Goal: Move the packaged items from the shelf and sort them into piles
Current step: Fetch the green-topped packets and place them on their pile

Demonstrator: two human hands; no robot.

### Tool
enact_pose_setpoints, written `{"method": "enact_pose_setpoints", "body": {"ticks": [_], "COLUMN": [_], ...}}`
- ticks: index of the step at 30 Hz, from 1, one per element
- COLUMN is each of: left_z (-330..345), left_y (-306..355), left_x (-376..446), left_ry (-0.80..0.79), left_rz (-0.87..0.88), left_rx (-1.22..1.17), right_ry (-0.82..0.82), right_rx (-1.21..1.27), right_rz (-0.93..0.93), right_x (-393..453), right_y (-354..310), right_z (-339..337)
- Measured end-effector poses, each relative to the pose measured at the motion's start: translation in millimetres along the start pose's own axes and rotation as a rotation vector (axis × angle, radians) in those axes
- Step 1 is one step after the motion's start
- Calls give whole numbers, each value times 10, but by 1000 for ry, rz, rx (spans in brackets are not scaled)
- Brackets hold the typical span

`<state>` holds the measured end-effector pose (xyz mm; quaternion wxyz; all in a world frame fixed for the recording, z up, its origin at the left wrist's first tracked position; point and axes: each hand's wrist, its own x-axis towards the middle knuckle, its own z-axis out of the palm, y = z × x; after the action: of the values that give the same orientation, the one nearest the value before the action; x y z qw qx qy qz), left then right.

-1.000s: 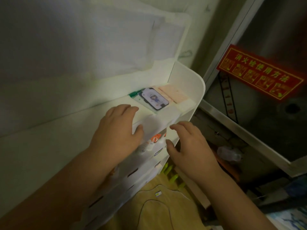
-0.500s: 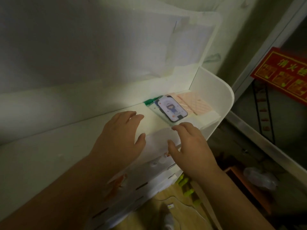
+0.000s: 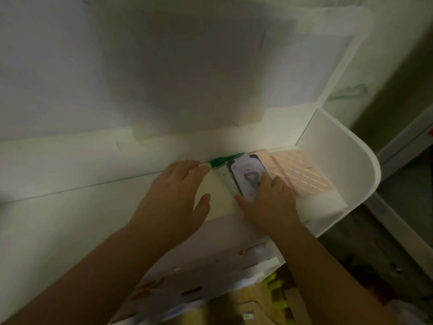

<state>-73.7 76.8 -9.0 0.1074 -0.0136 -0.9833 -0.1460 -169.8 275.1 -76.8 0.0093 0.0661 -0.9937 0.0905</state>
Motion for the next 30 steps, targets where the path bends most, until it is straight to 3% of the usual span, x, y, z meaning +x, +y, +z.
{"method": "enact_pose_setpoints", "body": {"ticks": [11, 21, 27, 30], "left_z": [218, 361, 476, 582], "left_y": [365, 613, 755, 820], "left_x": [204, 271, 354, 465], "left_ry": [-5, 10, -20, -91], "left_rz": [-92, -133, -106, -159], "left_rx": [74, 86, 125, 96], "right_ry": [-100, -95, -147, -146], "right_rx": [162, 709, 727, 903], "right_rz": [-138, -124, -77, -50], "right_x": [468, 654, 528, 406], "right_y": [395, 816, 1041, 1126], "right_z": [-176, -353, -505, -611]}}
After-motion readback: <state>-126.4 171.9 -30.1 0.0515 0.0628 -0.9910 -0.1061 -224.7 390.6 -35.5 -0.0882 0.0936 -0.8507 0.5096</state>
